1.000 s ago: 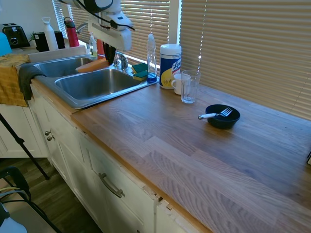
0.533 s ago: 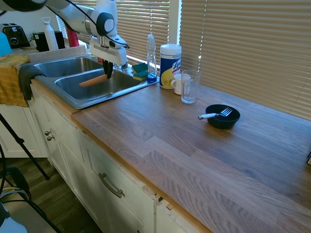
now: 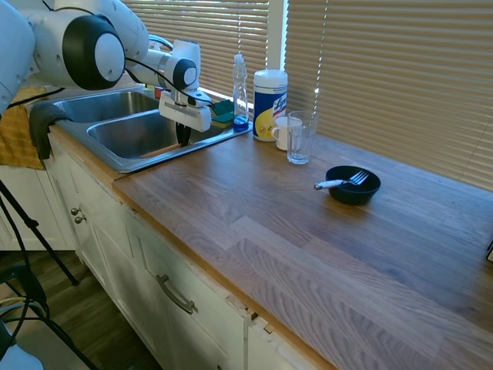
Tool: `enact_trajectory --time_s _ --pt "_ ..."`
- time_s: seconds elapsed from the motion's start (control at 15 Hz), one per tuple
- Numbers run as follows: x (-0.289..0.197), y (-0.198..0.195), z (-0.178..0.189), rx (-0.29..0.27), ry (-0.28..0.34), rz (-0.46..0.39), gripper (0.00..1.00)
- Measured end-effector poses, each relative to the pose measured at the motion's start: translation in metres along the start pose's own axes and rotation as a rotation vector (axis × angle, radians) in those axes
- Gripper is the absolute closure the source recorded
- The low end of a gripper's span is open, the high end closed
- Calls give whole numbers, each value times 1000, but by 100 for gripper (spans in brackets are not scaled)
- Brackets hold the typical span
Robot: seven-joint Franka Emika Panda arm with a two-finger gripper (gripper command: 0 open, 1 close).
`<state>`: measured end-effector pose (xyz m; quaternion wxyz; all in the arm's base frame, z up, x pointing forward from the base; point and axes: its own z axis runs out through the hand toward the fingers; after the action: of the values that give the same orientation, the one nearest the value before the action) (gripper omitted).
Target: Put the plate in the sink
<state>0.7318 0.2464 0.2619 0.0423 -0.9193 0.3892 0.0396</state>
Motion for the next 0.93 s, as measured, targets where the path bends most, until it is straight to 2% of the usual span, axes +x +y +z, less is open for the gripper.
enact_trajectory --time_s 0.67,0.93 --pt "2 -9 -11 2 16 13 0" --pt "-26 -20 -71 66 46 22 0"
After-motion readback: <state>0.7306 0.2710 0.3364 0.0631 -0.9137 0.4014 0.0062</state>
